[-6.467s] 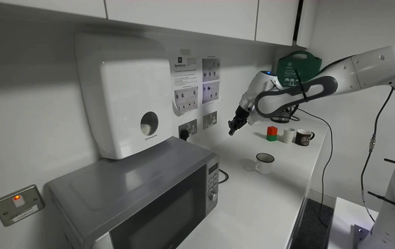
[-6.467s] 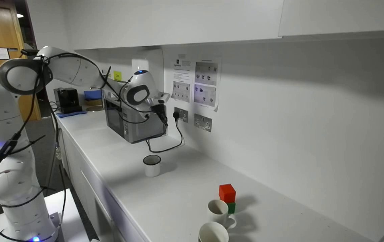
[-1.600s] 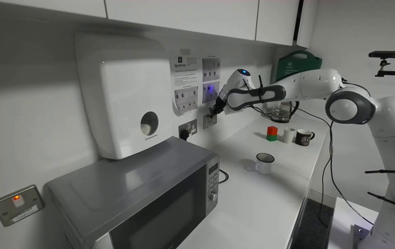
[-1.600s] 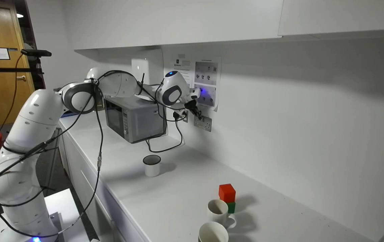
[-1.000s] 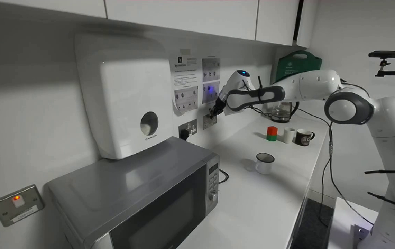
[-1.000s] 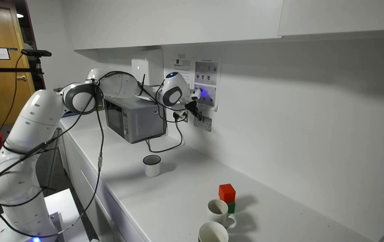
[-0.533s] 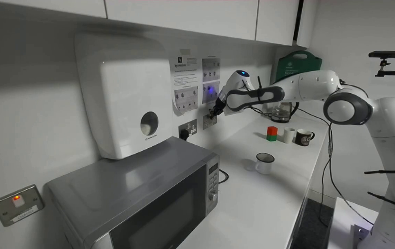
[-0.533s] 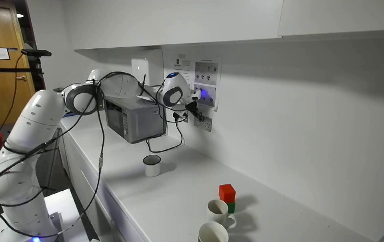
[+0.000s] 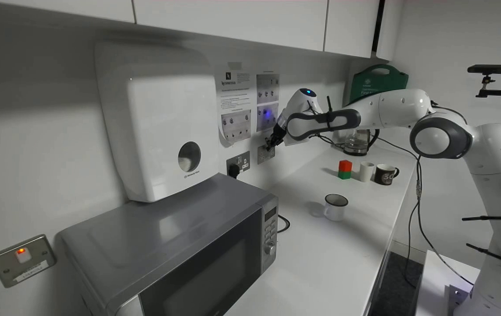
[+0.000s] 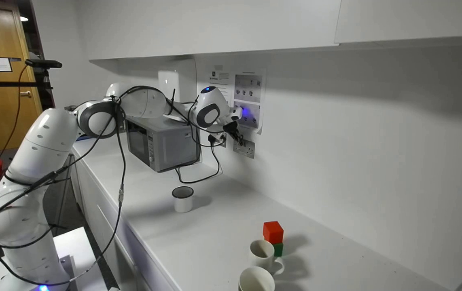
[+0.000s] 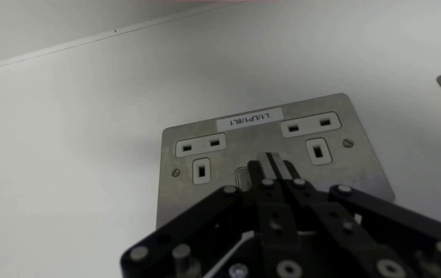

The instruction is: Flip the switch on the socket

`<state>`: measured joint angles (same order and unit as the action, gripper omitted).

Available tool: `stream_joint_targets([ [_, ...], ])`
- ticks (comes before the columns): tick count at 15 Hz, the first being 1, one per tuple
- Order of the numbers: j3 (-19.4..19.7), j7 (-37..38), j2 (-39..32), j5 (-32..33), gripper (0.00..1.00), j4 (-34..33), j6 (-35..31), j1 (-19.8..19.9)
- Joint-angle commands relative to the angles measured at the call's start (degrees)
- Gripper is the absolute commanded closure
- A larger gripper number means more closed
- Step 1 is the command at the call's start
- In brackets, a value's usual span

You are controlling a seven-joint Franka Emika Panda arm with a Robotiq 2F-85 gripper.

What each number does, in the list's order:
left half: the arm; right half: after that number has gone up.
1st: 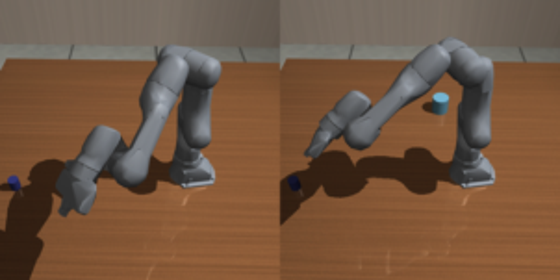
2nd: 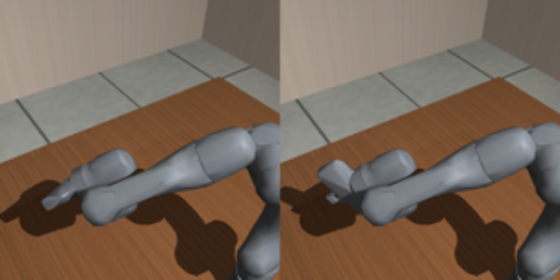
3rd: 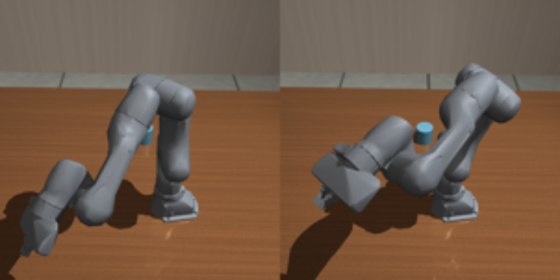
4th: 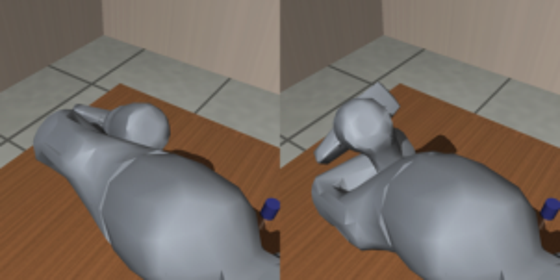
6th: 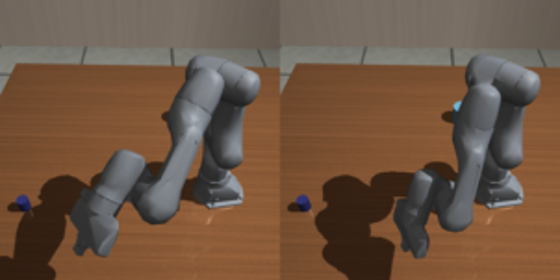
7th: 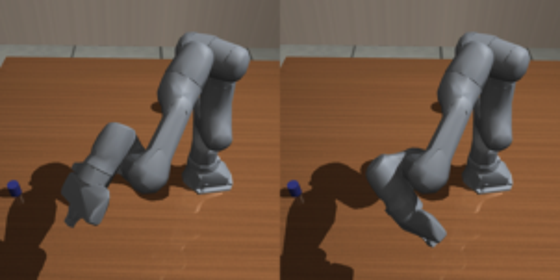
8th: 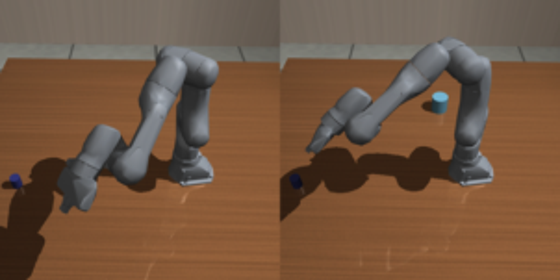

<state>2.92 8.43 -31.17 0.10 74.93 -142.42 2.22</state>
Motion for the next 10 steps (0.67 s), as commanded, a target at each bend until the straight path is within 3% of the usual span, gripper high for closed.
stream_joint_targets([
  [1, -0.77, -2.26, -2.37, -1.55, 1.00, -5.43, 0.52, 1.06],
  [10, -0.94, -2.50, -1.90, -2.51, 1.00, -6.81, 1.09, 1.67],
])
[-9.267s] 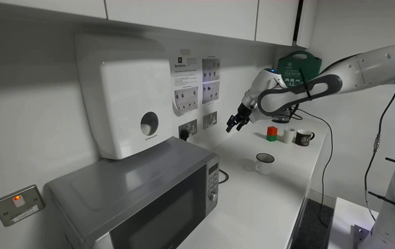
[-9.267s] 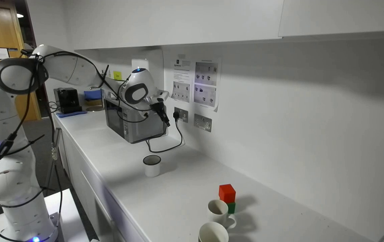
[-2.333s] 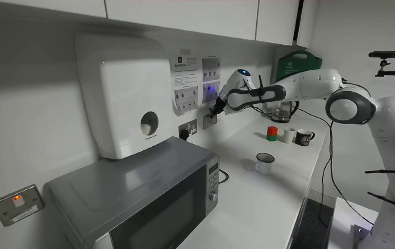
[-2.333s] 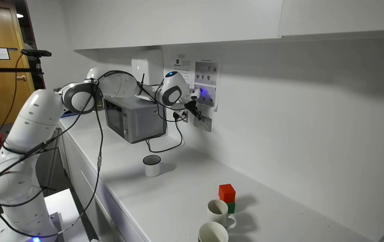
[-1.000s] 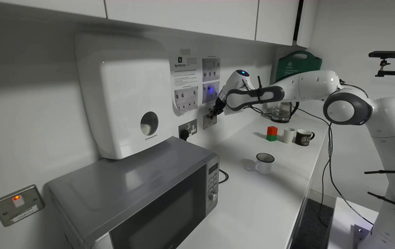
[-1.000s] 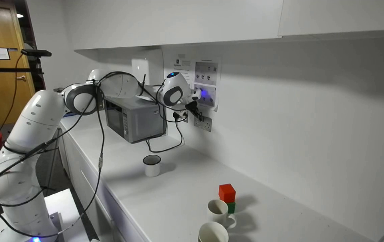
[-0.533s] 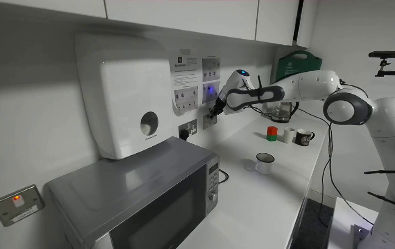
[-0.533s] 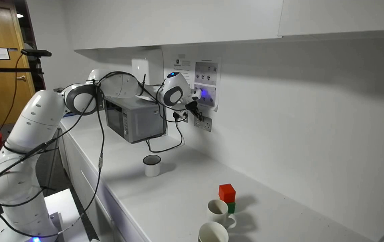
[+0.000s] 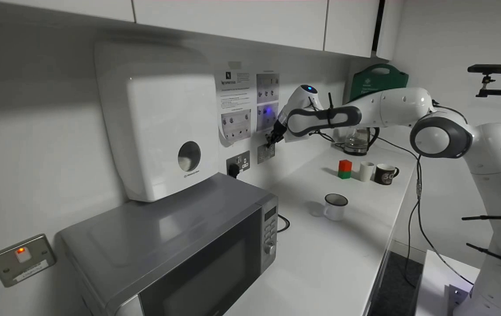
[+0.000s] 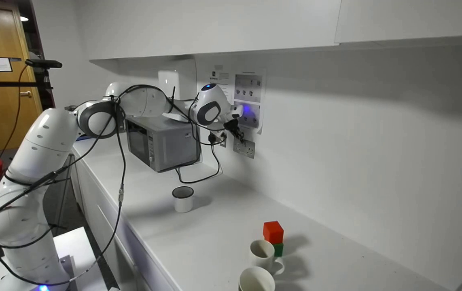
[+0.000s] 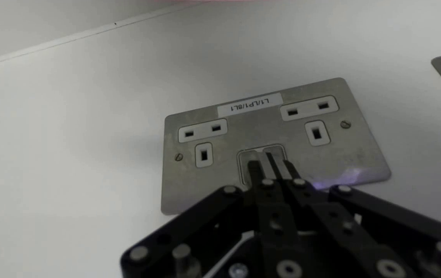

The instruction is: Flip the switch on the socket

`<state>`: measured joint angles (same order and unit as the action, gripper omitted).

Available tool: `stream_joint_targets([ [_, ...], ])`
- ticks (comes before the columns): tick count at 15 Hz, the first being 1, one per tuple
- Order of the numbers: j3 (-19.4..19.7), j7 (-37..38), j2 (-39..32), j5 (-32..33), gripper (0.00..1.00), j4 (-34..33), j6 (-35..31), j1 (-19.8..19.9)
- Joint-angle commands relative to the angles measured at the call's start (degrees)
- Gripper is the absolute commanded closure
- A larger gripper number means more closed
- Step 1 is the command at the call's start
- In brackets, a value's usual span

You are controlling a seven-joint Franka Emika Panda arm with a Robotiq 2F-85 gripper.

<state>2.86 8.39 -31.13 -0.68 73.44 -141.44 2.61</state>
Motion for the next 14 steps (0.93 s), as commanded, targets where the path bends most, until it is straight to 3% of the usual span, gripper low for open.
stream_joint_targets([
  [1, -0.90, -2.53, -1.99, -1.83, 1.00, -5.47, 0.35, 1.33],
  [14, -1.07, -4.95, -0.40, -3.14, 1.00, -1.75, 1.08, 2.88],
])
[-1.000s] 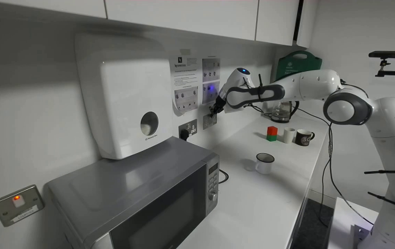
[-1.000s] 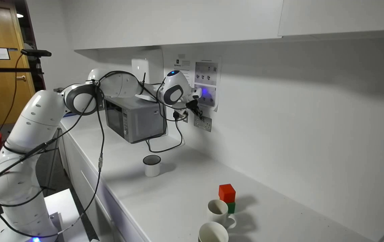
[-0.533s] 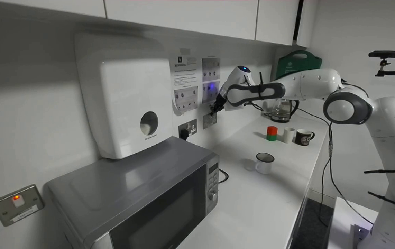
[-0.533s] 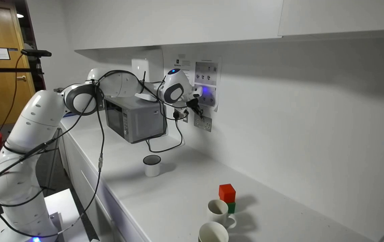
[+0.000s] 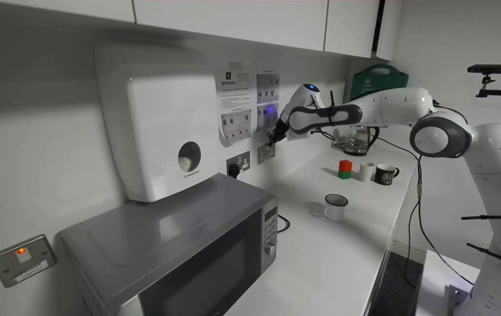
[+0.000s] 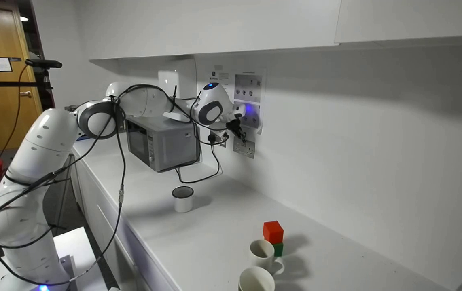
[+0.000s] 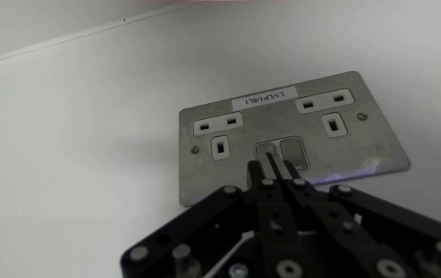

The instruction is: Flip the switch on the socket

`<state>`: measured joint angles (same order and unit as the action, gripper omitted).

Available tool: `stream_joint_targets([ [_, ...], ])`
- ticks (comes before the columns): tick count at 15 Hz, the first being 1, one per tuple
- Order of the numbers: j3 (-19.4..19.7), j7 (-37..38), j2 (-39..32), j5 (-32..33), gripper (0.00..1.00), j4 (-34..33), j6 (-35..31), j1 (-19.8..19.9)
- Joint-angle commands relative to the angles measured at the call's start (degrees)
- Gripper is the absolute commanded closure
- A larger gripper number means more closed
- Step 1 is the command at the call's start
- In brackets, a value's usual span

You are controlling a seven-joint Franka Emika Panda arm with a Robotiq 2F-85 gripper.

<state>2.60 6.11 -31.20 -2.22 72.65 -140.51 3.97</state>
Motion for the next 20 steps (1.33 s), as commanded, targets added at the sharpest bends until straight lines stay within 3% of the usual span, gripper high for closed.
stream_joint_targets([
  [1, -0.84, -2.69, -0.34, -1.76, 1.00, -0.94, 0.06, 1.74],
  [20, -1.91, -2.30, -1.49, -3.38, 1.00, -0.95, -0.51, 1.67],
])
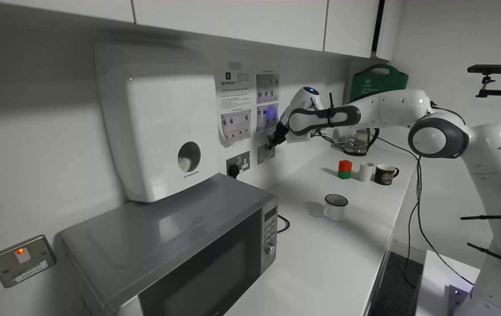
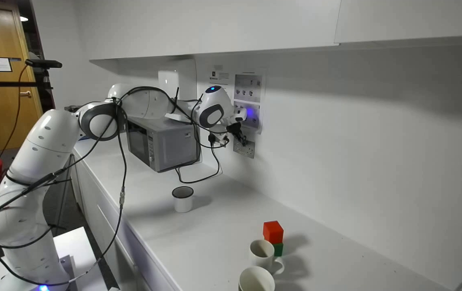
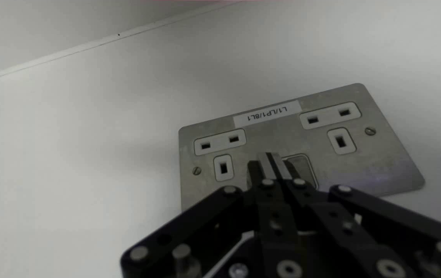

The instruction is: Flip the switch on the socket

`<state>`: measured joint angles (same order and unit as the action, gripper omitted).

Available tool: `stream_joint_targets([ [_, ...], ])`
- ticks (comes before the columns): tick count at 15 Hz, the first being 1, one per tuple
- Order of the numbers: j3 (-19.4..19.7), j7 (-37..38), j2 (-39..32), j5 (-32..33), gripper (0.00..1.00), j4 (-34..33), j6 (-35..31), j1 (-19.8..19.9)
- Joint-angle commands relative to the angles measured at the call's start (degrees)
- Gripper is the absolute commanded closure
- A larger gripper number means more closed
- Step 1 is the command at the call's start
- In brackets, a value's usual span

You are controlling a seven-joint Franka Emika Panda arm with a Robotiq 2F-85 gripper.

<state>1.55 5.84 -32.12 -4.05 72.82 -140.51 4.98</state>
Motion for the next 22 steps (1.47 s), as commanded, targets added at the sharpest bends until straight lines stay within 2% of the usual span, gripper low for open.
stream_joint_targets([
  [1, -0.83, -2.03, -0.62, -1.49, 1.00, -1.11, -0.58, 0.61],
  [22, -1.27, -2.35, -2.64, -1.80, 1.00, -2.56, -0.25, 0.66],
])
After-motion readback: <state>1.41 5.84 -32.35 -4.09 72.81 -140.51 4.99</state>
